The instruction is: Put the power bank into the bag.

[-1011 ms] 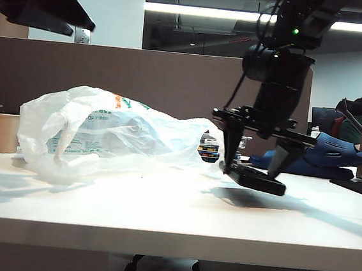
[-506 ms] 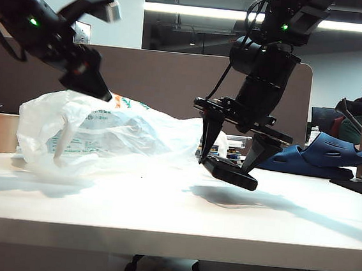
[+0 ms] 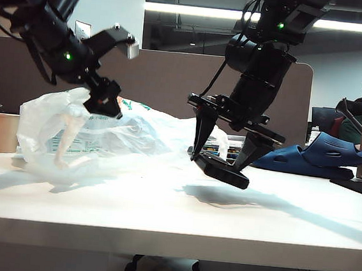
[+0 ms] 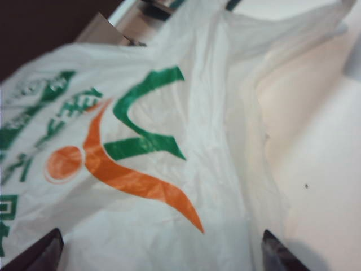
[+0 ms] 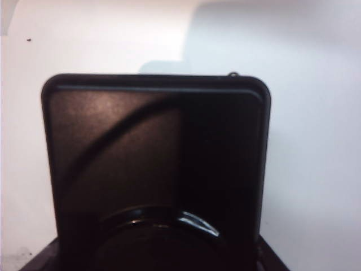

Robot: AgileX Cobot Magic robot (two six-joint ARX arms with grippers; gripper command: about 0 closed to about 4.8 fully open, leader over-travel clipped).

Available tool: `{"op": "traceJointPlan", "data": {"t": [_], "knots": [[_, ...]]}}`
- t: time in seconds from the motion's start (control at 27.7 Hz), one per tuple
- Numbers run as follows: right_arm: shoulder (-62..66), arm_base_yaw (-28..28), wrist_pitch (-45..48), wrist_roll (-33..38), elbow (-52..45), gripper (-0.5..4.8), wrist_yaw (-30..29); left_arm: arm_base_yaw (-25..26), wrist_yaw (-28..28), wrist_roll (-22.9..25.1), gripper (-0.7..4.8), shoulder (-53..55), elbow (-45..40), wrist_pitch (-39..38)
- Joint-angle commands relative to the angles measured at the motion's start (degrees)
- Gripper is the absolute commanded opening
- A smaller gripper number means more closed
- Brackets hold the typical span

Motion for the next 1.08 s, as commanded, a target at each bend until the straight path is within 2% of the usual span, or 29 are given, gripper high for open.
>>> {"op": "traceJointPlan", "data": {"t": [0.04, 0.11, 0.14, 0.18, 0.61, 0.69, 0.79, 0.87, 0.94, 0.97, 1.08], "knots": [[-0.6, 0.1, 1.5, 0.0, 0.4, 2.05, -0.6, 0.0, 0.0, 0.3, 4.79, 0.8, 0.2, 0.3], [-0.6, 0.1, 1.7, 0.0, 0.4, 2.05, -0.6, 0.0, -0.8, 0.3, 4.79, 1.1, 0.2, 0.5], [-0.6, 0.1, 1.7, 0.0, 0.4, 2.05, -0.6, 0.0, -1.2, 0.4, 4.36, 1.1, 0.2, 0.5], [-0.6, 0.1, 1.7, 0.0, 0.4, 2.05, -0.6, 0.0, -1.1, 0.4, 4.22, 1.1, 0.2, 0.5], [-0.6, 0.1, 1.9, 0.0, 0.4, 2.05, -0.6, -1.5, -0.6, 1.4, 4.18, 1.1, 0.2, -1.7], [-0.6, 0.1, 2.0, 0.0, 0.4, 2.05, -0.6, -1.5, -2.8, 2.9, 3.57, 1.1, 0.2, -0.9], [-0.6, 0.1, 2.1, 0.0, 0.4, 2.05, -0.6, -1.5, -3.6, 4.1, 3.06, 1.1, 0.2, -0.5], [-0.6, 0.1, 2.1, 0.0, 0.4, 2.05, -0.6, -1.5, -3.7, 4.1, 2.53, 1.1, 0.2, -0.6], [-0.6, 0.1, 2.2, 0.0, 0.4, 2.05, -0.6, -1.5, -3.6, 4.1, 1.72, 1.1, 0.2, -0.5], [-0.6, 0.1, 2.2, 0.0, 0.4, 2.05, -0.6, -1.5, -3.6, 4.1, 0.70, 1.1, 0.2, -0.4], [-0.6, 0.1, 2.3, 0.0, 0.4, 2.05, -1.2, -1.5, -3.6, 4.1, 0.03, 1.1, 0.2, -0.4]]}}
